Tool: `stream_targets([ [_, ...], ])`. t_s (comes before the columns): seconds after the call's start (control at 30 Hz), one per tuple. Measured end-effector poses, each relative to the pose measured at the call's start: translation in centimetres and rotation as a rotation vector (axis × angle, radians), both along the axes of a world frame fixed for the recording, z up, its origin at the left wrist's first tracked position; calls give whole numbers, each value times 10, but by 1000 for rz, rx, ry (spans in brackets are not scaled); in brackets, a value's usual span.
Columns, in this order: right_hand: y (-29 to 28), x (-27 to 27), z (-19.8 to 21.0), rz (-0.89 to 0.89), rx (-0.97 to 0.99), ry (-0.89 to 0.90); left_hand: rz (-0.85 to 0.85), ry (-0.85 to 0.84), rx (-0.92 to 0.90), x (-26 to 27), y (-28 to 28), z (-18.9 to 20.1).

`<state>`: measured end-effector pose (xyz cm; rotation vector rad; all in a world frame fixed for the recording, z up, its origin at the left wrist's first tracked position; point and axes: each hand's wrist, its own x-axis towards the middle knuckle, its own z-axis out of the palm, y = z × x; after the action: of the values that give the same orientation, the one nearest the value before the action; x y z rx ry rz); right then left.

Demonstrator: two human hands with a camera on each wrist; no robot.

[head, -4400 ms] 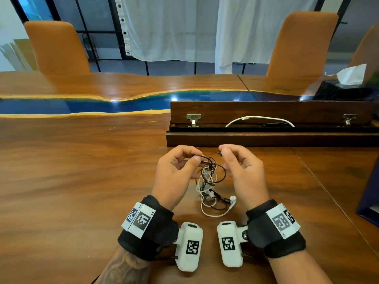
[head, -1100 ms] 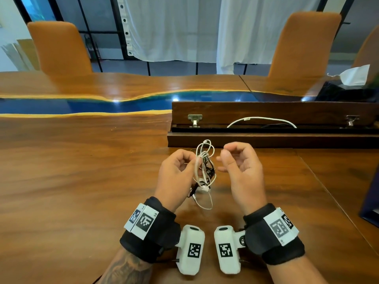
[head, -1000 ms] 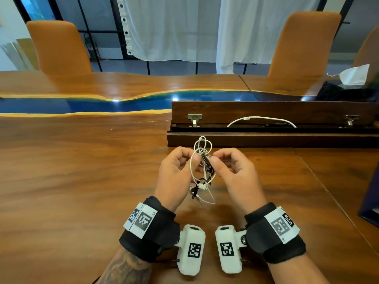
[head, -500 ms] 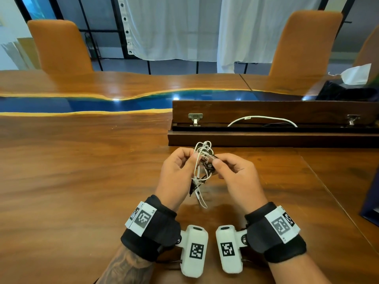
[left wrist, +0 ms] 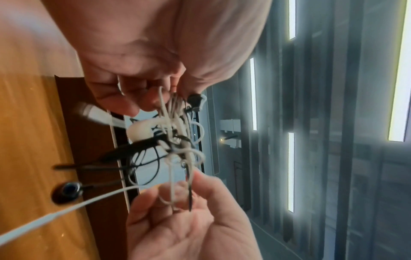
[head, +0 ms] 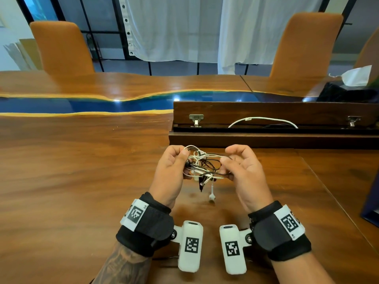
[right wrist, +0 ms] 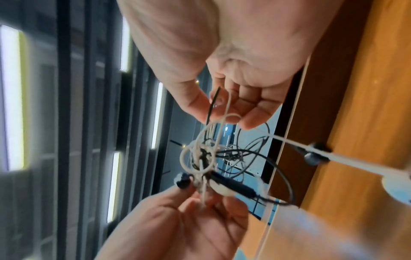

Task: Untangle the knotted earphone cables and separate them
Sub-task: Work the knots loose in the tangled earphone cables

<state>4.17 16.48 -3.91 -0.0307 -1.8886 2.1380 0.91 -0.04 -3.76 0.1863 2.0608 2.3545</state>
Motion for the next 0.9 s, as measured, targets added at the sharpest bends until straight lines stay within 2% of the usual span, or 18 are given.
stream_targets([
  [0.17,3,-2,-5,-61,361,31,70,50,13,0,0,1],
  [0.33,8,-3,-7,-148,509,21,94,81,-3,1,0,0],
  [0.5,10,-5,-10,-165,422,-11,55,31,26,2,1,1],
  [0.73,5,-1,-6,26,368,-17,-20,-6,124,3,-2,7],
  [0.8,3,-2,-9,-62,368,20,-34,-14,143,3,-2,7],
  [0.9,2,-1,-3,-289,356,177,-51,-17,129,5,0,7],
])
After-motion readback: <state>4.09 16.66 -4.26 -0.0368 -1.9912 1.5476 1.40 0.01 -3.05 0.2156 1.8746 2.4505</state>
